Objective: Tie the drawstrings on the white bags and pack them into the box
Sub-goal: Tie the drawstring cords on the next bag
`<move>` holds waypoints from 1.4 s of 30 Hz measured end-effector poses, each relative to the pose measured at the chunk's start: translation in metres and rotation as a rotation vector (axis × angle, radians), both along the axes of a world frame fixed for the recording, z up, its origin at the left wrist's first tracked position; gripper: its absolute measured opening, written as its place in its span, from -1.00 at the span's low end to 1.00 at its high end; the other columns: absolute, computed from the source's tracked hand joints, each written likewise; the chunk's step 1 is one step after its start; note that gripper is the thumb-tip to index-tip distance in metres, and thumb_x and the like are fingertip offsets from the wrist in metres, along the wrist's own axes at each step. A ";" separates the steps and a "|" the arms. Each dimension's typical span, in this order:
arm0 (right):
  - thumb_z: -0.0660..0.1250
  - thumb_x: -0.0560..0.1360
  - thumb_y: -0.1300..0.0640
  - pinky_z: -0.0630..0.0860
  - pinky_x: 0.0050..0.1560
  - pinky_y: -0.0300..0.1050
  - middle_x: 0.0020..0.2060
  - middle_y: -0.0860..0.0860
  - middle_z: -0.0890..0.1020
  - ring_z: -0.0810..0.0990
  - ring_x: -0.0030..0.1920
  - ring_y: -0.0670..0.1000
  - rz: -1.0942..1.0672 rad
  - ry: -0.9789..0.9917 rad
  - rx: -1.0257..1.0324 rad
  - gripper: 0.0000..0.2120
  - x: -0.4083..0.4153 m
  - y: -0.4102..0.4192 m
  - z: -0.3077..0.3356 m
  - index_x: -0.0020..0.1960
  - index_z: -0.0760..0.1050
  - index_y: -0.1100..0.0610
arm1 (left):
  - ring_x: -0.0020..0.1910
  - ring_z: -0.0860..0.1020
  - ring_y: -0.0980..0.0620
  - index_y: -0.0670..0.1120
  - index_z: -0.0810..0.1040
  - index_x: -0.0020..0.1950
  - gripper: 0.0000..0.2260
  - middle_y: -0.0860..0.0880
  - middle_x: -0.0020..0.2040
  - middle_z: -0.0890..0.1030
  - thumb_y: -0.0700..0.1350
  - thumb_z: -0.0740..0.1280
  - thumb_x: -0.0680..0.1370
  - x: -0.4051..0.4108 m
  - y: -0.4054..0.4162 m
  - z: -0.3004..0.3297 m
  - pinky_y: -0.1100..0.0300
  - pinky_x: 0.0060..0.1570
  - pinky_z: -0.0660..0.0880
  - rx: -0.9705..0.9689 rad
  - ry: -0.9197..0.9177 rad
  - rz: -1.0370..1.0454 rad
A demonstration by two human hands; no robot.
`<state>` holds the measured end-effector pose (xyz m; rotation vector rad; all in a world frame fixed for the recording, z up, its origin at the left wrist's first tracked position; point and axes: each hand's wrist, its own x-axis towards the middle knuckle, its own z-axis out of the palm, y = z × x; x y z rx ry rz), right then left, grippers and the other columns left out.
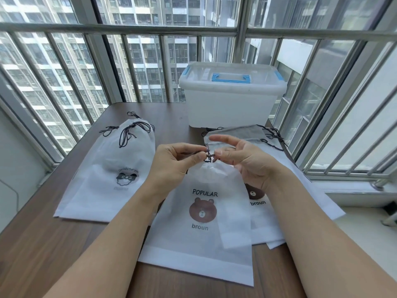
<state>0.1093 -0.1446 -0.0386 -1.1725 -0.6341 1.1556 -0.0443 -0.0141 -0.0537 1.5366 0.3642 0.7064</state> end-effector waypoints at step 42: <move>0.45 0.48 0.36 0.56 0.09 -0.11 -0.18 0.10 0.71 0.64 -0.10 0.00 -0.124 -0.409 -0.039 -0.88 0.005 -0.003 0.001 -0.06 0.70 0.19 | -0.20 0.64 0.11 -0.20 0.67 -0.04 -0.93 -0.05 -0.22 0.71 -0.31 0.39 0.55 0.001 0.000 -0.002 0.34 -0.07 0.53 0.042 0.139 -0.059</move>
